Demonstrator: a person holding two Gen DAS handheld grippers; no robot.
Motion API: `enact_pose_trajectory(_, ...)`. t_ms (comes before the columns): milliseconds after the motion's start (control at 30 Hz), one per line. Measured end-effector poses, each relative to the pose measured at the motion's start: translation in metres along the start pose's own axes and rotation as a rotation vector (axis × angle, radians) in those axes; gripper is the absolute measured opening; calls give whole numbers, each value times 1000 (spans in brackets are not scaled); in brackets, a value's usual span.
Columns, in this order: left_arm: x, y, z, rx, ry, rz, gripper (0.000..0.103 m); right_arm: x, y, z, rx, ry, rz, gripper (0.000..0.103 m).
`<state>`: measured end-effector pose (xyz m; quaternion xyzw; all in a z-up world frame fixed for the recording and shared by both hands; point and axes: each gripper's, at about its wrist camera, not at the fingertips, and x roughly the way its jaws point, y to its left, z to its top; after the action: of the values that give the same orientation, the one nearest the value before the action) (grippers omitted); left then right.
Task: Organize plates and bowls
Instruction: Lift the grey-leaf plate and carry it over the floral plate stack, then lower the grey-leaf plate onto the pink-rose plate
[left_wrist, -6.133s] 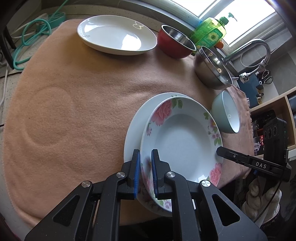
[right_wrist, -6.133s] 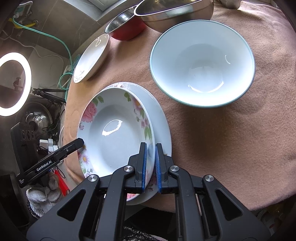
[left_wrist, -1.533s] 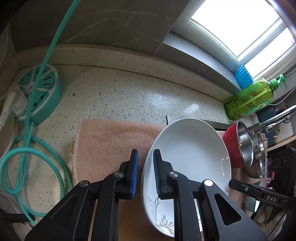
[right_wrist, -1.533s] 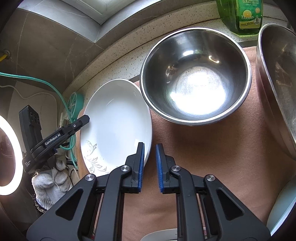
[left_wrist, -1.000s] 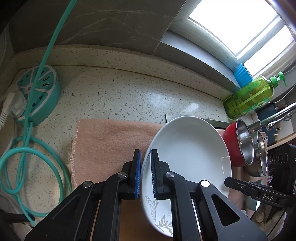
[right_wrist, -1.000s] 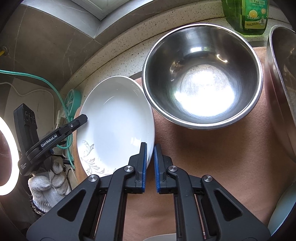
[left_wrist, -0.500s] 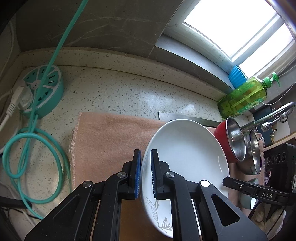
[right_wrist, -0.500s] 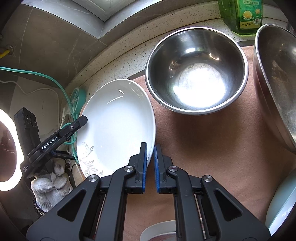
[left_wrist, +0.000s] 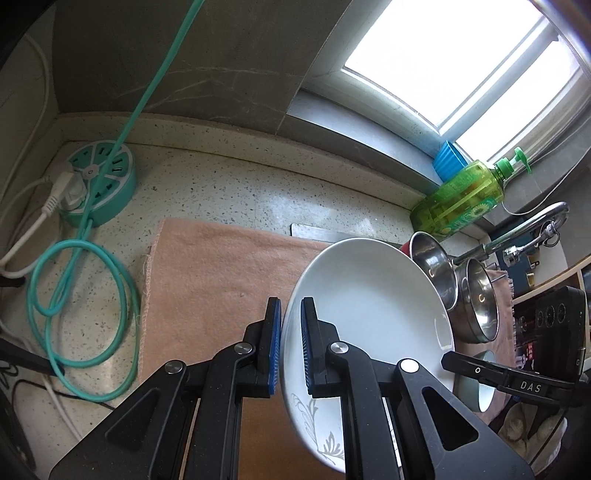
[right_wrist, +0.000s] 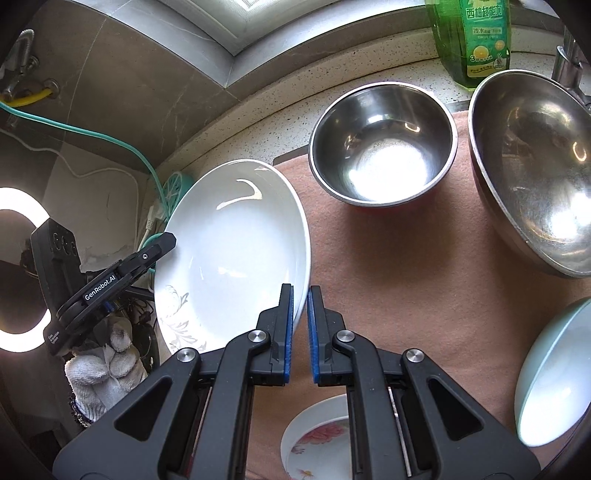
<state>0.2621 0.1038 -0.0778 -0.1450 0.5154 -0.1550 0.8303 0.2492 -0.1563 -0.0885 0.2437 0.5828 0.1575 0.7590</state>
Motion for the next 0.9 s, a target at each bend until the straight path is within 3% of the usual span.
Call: enact_pose_trajectory(900, -39, -64, -89, -68, -63, -13, 9, -66, -42, -47, -90, 12, 13, 7)
